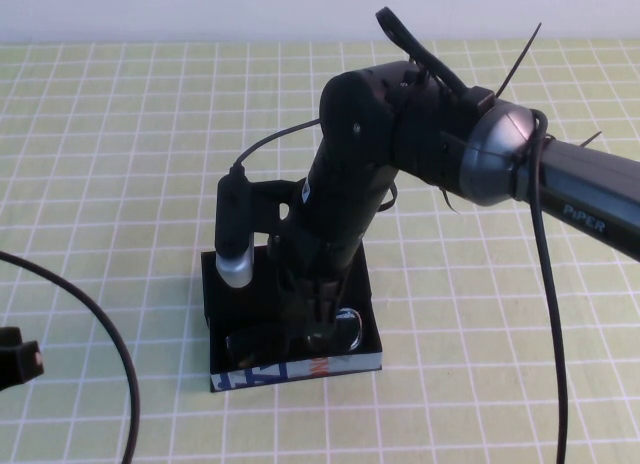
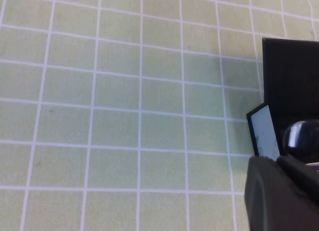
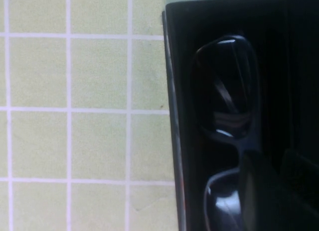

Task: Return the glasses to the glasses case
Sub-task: Place the glasses in the glasses case, then close the glasses case

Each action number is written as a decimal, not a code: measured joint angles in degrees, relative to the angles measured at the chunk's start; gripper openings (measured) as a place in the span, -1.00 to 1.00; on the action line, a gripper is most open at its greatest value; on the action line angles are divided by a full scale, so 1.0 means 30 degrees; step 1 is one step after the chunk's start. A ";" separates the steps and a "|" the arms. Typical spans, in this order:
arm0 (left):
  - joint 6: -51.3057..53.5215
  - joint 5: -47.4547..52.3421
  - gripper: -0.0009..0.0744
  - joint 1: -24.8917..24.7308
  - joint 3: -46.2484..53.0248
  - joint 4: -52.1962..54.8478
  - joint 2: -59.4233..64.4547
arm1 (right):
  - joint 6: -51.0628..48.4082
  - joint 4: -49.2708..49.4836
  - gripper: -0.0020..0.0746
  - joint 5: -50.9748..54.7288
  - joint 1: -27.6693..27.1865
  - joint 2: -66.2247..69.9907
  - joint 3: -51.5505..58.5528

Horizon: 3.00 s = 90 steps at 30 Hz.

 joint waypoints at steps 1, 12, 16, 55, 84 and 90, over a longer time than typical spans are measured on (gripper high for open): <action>0.0000 0.0000 -0.98 0.0000 0.0000 0.0000 0.0000 | 0.0000 -0.0019 -0.74 0.0000 0.0000 0.0000 0.0000; 1.1298 0.0619 -0.98 0.0000 0.0000 -0.6201 0.1938 | 0.1764 -0.0788 -0.92 0.1166 0.0000 -0.1733 -0.0701; 1.5819 0.0859 -0.98 0.0000 0.0000 -0.9579 0.4043 | 0.3061 -0.0714 -0.98 0.1247 -0.0399 -0.2564 -0.1192; 2.0190 -0.8726 -0.98 -0.6300 0.1196 -1.1965 1.4763 | 1.2345 0.2939 -0.99 -0.7091 -0.4041 0.2625 -0.0911; 2.0156 -0.9653 -0.98 -0.6300 0.1196 -1.2573 1.4807 | 0.7807 0.8066 -0.99 0.0838 -0.4154 0.3664 -0.2512; 2.0156 -1.0098 -0.98 -0.6300 0.1196 -1.2616 1.4807 | 0.7908 0.8320 -0.99 0.0876 -0.3854 0.2669 -0.2427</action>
